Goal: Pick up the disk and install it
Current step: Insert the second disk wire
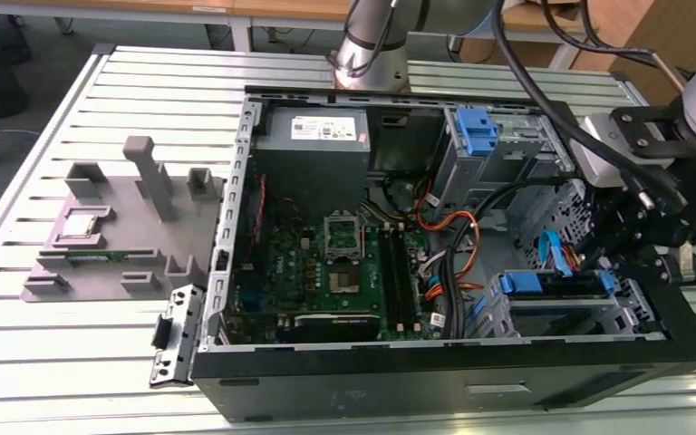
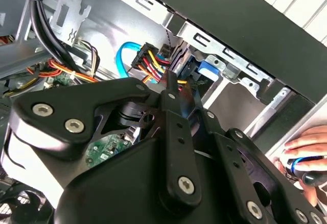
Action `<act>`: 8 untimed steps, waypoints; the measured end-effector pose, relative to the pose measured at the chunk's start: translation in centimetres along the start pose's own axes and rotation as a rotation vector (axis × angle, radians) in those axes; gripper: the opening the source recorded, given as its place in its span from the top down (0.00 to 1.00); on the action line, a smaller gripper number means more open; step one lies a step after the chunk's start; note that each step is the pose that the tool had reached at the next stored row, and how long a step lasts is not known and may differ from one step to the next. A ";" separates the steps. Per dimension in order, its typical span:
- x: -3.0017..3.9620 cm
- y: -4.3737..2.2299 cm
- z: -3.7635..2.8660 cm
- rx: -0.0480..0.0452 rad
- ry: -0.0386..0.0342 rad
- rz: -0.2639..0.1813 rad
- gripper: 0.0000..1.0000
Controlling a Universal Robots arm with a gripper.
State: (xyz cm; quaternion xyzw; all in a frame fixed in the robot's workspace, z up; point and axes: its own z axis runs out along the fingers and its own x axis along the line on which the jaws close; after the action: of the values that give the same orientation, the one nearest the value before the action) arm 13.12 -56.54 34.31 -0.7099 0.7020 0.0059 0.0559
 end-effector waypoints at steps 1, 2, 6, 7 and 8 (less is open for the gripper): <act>-0.02 -0.02 -0.23 0.0000 0.0000 0.000 0.75; -0.04 -0.03 -0.45 0.0000 0.0000 0.000 0.75; -0.09 -0.07 -1.01 0.0000 -0.0002 0.000 0.75; -0.09 -0.07 -1.01 0.0000 -0.0002 0.000 0.75; -0.09 -0.07 -1.01 0.0000 -0.0002 0.000 0.75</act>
State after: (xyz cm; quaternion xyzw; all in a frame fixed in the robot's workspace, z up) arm 13.12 -56.54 35.33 -0.7099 0.7020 0.0060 0.0560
